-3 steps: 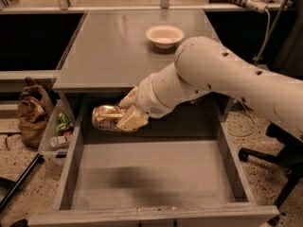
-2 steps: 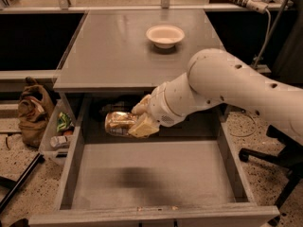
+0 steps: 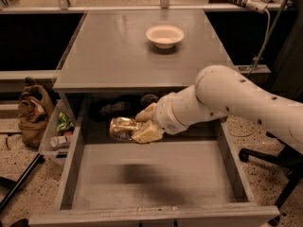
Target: Place orange can into top drawer
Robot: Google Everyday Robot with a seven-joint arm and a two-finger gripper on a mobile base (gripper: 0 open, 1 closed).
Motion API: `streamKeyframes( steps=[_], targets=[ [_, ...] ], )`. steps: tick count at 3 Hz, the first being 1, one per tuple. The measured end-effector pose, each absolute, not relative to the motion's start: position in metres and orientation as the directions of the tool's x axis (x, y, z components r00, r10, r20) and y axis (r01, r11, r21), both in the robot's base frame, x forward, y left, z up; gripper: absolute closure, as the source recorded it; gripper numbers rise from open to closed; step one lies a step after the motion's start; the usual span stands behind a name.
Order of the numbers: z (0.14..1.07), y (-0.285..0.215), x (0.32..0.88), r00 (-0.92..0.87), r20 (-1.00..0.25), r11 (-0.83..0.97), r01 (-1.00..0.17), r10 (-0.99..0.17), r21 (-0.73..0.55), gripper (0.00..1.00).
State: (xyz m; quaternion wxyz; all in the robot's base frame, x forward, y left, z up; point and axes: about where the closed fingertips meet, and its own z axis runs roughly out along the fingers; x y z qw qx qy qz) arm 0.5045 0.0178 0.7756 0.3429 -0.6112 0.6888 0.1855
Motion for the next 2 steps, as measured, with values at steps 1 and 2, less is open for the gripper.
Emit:
streamKeyframes(
  steps=[1, 2],
  targets=[
    [0.754, 0.015, 0.509, -0.054, -0.781, 0.190, -0.978, -0.622, -0.084, 1.00],
    [0.736, 0.015, 0.513, -0.079, -0.811, 0.181, -0.983, -0.579, -0.034, 1.00]
  ],
)
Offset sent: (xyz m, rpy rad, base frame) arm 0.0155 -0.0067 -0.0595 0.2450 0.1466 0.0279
